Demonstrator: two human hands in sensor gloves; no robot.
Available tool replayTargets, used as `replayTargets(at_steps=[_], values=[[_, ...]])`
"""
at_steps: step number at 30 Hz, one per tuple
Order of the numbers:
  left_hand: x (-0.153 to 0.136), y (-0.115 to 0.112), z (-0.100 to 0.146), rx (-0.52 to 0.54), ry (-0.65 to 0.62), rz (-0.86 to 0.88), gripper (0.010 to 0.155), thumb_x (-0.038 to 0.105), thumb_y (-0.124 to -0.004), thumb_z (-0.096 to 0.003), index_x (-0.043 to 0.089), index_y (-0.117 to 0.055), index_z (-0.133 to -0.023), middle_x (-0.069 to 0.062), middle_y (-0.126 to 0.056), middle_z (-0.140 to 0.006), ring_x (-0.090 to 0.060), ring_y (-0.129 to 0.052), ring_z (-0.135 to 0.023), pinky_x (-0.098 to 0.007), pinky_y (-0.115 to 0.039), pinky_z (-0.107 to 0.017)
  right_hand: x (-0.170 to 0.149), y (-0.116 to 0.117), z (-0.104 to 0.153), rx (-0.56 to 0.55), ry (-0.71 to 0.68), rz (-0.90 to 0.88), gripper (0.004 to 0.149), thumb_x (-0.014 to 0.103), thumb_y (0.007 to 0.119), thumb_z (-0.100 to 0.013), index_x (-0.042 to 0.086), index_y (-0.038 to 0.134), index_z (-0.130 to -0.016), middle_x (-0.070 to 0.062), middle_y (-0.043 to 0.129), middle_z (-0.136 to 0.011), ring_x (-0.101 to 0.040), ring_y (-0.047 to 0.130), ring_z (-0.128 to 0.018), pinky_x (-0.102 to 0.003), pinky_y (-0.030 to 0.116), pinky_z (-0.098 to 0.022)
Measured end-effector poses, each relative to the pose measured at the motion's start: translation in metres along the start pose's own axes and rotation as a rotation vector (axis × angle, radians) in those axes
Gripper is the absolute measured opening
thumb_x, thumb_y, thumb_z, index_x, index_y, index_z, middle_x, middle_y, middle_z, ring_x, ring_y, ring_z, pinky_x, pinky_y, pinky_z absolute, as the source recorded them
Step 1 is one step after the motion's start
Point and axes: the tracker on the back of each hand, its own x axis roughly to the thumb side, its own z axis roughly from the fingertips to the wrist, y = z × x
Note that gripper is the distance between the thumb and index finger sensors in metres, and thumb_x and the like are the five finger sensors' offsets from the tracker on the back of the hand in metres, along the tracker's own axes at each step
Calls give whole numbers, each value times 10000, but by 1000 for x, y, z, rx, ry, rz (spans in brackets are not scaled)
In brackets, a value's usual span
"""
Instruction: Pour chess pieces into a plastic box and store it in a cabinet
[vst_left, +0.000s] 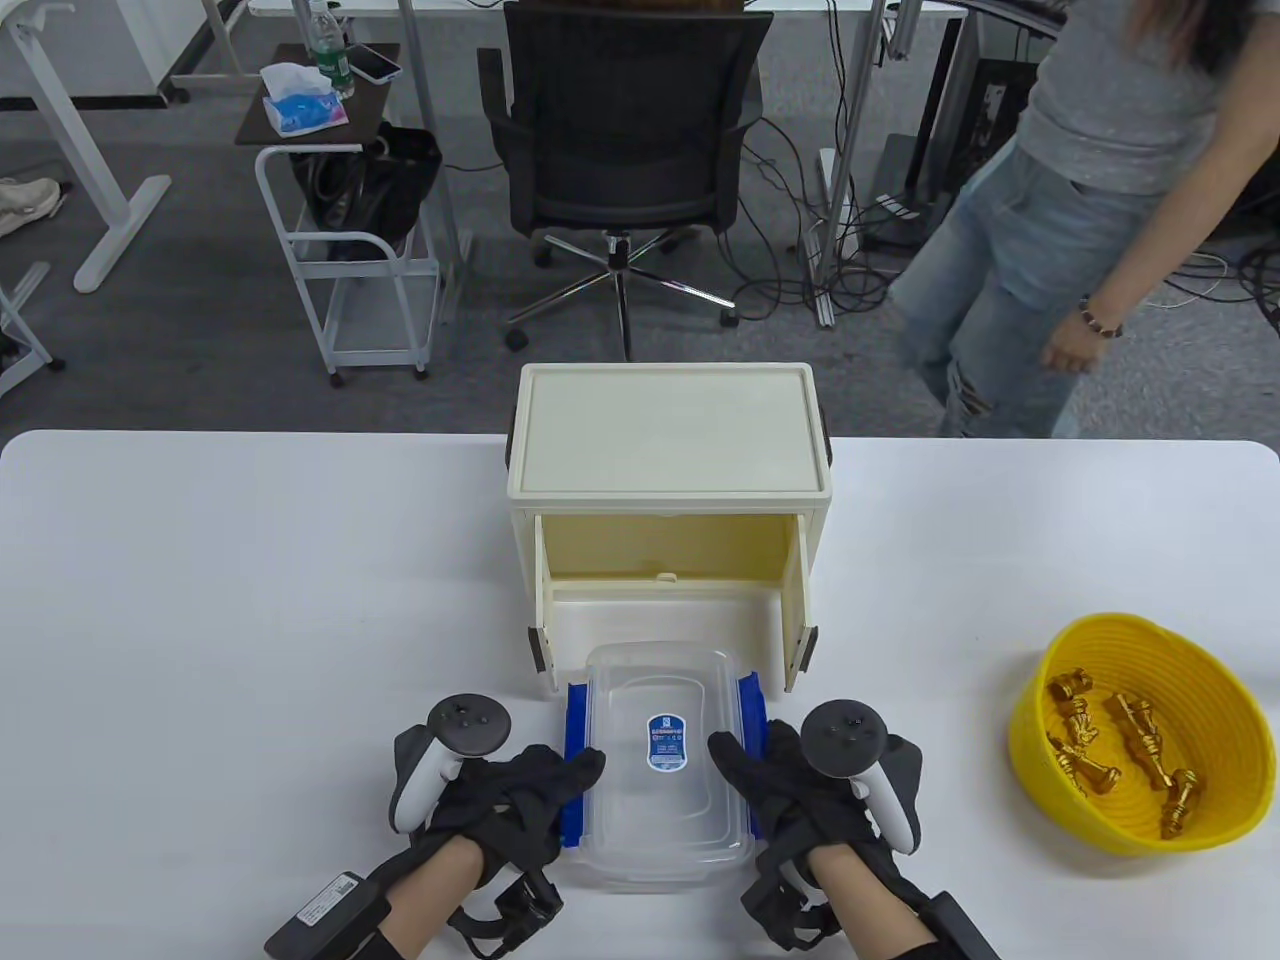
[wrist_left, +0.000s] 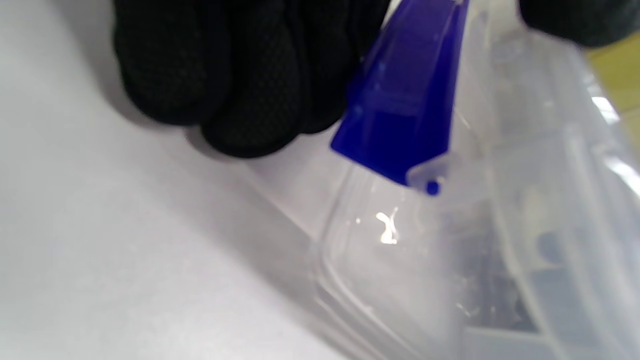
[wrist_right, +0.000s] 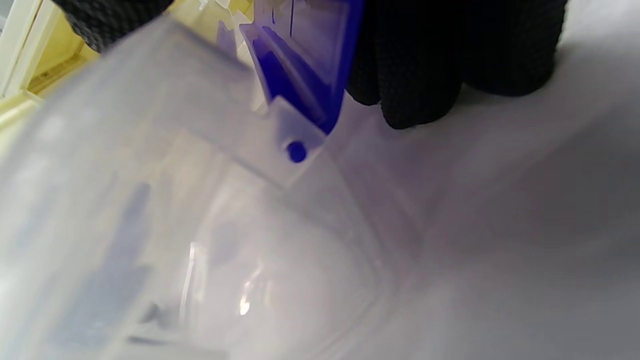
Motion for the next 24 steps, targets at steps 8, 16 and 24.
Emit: replayTargets(at_steps=[8,16,24], values=[[9,-2,5,39,-53,-53,836,673,-551,-557,60,-411,-1107,-214,-761,-953,-359,-904,-705,-484,-811,-534,11,-1,7,-69,-30,132,911,620,562,-588,-119,373,-1086,-380,676,-927,-516,809,-713,-558,776,-524],[24,-12,16,30,-143,-126,829,635,-492,-577,38,-315,-1124,-316,-462,-1138,-479,-716,-898,-580,-697,-646,22,-2,15,-54,-103,167,833,576,545,-605,-99,457,-1085,-385,677,-955,-558,778,-768,-593,755,-551],[36,-21,24,23,-192,-189,869,617,-494,-583,-20,-232,-1114,-375,-289,-1153,-579,-462,-1023,-660,-599,-689,36,6,22,-37,-154,282,887,582,542,-603,-152,403,-1081,-423,628,-970,-590,738,-801,-616,735,-570]])
